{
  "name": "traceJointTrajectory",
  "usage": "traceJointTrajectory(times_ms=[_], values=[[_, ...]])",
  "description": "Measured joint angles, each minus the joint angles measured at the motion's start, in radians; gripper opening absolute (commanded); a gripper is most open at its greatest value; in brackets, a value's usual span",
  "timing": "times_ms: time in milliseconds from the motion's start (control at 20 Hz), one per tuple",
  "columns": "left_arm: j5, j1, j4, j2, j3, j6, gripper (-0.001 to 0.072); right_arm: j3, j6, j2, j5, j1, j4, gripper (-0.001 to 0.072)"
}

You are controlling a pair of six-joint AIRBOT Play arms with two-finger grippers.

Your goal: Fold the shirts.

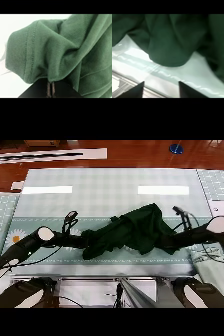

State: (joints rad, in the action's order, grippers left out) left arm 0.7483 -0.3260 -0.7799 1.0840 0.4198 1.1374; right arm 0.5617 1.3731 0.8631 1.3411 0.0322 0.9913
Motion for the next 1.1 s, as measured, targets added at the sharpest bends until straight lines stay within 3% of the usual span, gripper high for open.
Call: traceJointTrajectory(times_ms=[50, 700, 850, 900, 950, 1100], values=[[0.0, 0.0, 0.0, 0.0, 0.0, 0.0, 0.0024, -0.032, 0.001, -0.002, -0.017, -0.004, -0.02, 0.0582], [0.0, 0.0, 0.0, 0.0, 0.0, 0.0, 0.0025, -0.226, 0.061, -0.003, -0.285, -0.01, -0.113, 0.0561], [0.0, 0.0, 0.0, 0.0, 0.0, 0.0, 0.0025, -0.265, 0.08, -0.004, -0.352, -0.01, -0.155, 0.0386], [0.0, 0.0, 0.0, 0.0, 0.0, 0.0, 0.0024, -0.274, 0.086, -0.003, -0.372, -0.01, -0.166, 0.0383], [0.0, 0.0, -0.001, 0.0, 0.0, 0.0, 0.0024, -0.282, 0.087, -0.004, -0.393, -0.01, -0.176, 0.0333], [0.0, 0.0, -0.001, 0.001, 0.0, 0.0, 0.0024, -0.293, 0.1, -0.004, -0.444, -0.01, -0.2, 0.0113]])
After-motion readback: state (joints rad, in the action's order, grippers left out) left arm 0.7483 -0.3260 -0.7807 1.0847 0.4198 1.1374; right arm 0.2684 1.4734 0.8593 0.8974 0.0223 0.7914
